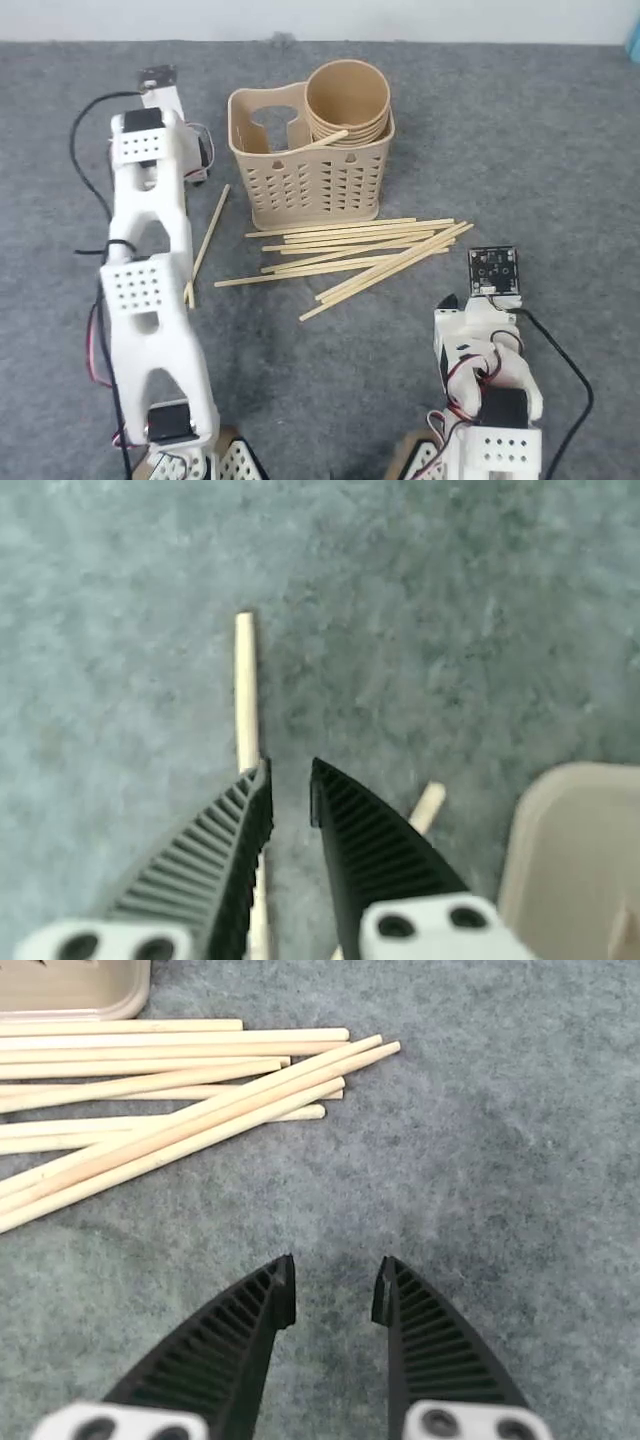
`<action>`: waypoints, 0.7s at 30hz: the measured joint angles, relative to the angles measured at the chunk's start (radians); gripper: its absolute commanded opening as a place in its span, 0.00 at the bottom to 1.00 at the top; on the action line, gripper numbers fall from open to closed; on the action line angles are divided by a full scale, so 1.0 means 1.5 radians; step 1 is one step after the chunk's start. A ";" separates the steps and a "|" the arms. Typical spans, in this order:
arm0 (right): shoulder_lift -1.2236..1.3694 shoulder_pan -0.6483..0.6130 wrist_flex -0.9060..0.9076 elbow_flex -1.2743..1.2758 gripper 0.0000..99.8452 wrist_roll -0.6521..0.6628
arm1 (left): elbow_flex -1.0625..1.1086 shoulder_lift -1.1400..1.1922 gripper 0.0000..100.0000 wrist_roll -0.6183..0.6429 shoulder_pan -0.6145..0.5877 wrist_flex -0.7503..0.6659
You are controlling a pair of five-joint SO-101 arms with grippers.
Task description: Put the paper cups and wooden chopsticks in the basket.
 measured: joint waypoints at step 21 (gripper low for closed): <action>0.000 0.000 0.000 0.000 0.14 0.031 | -0.448 0.209 0.07 -0.025 -0.020 0.163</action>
